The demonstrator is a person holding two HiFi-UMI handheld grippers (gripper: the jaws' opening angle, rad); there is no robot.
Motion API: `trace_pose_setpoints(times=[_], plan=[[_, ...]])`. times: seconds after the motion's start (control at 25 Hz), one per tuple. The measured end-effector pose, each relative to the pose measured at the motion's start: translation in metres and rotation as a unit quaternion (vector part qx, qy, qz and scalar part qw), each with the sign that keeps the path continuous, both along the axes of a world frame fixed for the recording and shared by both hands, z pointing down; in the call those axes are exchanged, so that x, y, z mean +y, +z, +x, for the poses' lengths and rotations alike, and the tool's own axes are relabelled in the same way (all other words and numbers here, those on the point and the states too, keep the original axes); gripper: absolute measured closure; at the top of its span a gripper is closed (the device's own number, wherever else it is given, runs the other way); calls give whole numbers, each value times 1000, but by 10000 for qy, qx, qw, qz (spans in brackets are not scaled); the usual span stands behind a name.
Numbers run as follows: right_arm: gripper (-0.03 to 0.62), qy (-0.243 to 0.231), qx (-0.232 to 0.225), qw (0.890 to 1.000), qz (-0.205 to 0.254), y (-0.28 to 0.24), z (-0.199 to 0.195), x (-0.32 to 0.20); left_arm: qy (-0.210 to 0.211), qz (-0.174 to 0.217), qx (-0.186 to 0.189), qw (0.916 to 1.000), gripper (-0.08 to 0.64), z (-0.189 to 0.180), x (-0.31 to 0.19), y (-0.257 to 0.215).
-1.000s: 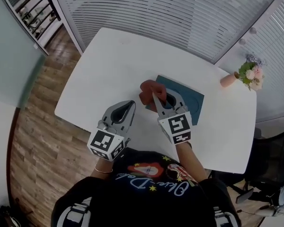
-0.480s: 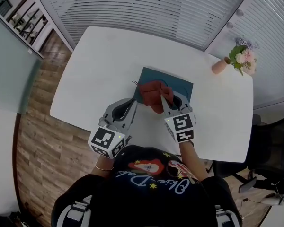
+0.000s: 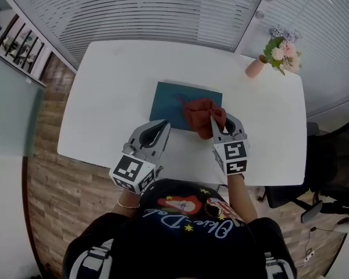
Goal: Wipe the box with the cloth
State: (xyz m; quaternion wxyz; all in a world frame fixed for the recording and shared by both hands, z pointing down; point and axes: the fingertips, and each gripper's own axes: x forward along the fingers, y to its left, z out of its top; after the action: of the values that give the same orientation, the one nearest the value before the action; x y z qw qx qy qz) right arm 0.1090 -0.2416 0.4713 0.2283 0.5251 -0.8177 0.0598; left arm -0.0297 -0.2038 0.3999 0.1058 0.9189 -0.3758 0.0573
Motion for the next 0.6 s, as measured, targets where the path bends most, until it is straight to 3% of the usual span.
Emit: trace_pose_setpoints(times=[0.36,0.6], plan=[[554,612,66,9980,114,-7,56,15,359,-32,-22,9993,557,30,5,1],[554,404,-22,9972,630,-52,49,13,184,-41,-49,9998,557,19,5,2]])
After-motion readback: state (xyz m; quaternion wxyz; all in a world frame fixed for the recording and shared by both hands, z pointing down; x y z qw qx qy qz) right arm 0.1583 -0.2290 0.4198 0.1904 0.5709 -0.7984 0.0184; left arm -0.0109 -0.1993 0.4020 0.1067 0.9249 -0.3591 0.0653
